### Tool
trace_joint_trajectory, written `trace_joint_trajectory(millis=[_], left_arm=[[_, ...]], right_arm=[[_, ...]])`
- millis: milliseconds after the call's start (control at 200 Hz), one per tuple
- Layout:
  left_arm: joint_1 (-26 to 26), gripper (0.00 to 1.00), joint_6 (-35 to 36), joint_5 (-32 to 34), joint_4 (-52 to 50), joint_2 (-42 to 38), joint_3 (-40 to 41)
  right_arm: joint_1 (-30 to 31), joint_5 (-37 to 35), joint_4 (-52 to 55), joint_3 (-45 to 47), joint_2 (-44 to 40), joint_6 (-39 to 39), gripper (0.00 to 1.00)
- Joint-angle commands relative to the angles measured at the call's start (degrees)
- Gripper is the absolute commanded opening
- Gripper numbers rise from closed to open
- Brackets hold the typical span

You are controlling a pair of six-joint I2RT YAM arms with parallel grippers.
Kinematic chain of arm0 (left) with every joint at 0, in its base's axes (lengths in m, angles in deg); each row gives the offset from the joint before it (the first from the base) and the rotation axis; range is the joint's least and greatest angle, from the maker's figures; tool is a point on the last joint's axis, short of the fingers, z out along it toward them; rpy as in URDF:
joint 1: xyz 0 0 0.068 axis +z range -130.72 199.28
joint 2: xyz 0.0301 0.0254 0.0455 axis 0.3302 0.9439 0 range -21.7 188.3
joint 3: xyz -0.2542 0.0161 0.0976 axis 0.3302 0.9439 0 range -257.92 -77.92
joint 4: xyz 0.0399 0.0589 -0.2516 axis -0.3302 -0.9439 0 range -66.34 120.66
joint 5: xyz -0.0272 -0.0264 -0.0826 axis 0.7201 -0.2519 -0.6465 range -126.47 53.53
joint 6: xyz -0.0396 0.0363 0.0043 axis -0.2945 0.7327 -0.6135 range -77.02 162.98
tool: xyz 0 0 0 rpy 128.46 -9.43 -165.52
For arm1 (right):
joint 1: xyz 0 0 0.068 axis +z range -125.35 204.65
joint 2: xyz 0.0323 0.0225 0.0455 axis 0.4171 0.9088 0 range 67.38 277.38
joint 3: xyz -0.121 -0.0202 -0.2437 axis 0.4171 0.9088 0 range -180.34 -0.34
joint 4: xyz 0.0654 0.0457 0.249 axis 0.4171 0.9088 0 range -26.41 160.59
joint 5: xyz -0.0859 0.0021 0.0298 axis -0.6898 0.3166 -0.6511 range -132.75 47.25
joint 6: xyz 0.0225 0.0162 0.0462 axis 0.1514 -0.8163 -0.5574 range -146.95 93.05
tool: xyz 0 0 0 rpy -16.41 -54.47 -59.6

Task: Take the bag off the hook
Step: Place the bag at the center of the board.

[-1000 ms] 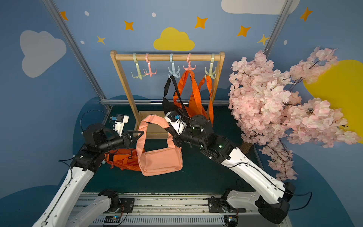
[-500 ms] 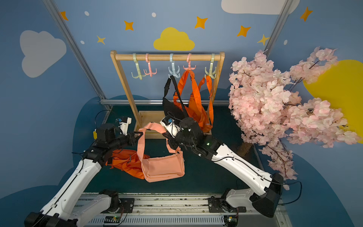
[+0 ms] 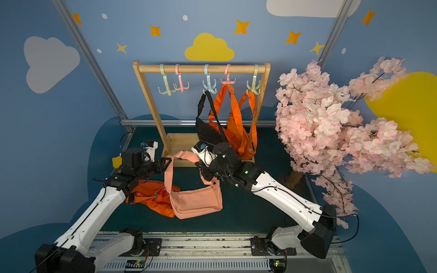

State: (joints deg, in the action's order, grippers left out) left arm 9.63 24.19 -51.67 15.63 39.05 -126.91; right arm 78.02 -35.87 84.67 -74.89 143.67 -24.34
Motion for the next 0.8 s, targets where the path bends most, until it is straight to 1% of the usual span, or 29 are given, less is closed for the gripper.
trace_joint_trajectory(millis=[0, 30, 70, 120, 160, 250, 265, 305, 345, 385, 501, 796], left_arm=[[-0.02, 0.68, 0.9, -1.44, 0.66, -0.2, -0.76], [-0.02, 0.74, 0.83, -1.45, 0.55, -0.64, -0.57], [-0.02, 0.79, 0.73, -1.19, 0.53, -1.37, -0.13], [-0.02, 0.83, 0.6, -0.47, 0.7, -2.52, 0.71], [0.03, 0.86, 0.59, 0.38, 0.92, -3.52, 1.29], [-0.02, 0.89, 0.6, 1.45, 1.38, -5.86, 2.41], [-0.02, 0.89, 0.62, 3.12, 1.5, -6.3, 2.59], [-0.02, 0.9, 0.75, 3.95, 1.73, -7.13, 3.06], [0.03, 0.91, 0.69, 4.55, 2.06, -8.11, 3.45], [-0.02, 0.93, 0.69, 5.06, 2.34, -8.92, 4.0], [-0.02, 0.95, 0.79, 6.04, 2.88, -10.36, 4.88], [-0.02, 0.95, 1.46, 6.15, 3.05, -9.86, 4.71]], right_arm=[[0.42, -0.26, 0.98, 0.36, -0.02, 1.17, 0.18], [0.41, -0.2, 1.11, 0.45, -0.01, 1.26, 0.23], [0.43, -0.12, 1.16, 0.58, -0.02, 1.47, 0.29], [0.43, 0.05, 1.2, 0.77, -0.17, 1.8, 0.34], [0.51, 0.53, 1.16, 1.02, -0.4, 2.23, 0.37], [0.67, 4.09, 1.24, 1.49, -1.12, 4.74, 0.39], [0.85, 4.99, 1.24, 1.63, -1.35, 5.43, 0.4], [1.24, 6.75, 1.45, 2.05, -1.75, 7.66, 0.42], [2.02, 6.73, 1.82, 2.29, -2.01, 9.73, 0.44], [2.8, 5.14, 2.1, 2.41, -2.11, 11.11, 0.46], [3.78, 0.95, 2.65, 2.03, -1.55, 11.92, 0.47], [5.32, -0.43, 1.75, 1.37, 0.17, 12.59, 0.47]])
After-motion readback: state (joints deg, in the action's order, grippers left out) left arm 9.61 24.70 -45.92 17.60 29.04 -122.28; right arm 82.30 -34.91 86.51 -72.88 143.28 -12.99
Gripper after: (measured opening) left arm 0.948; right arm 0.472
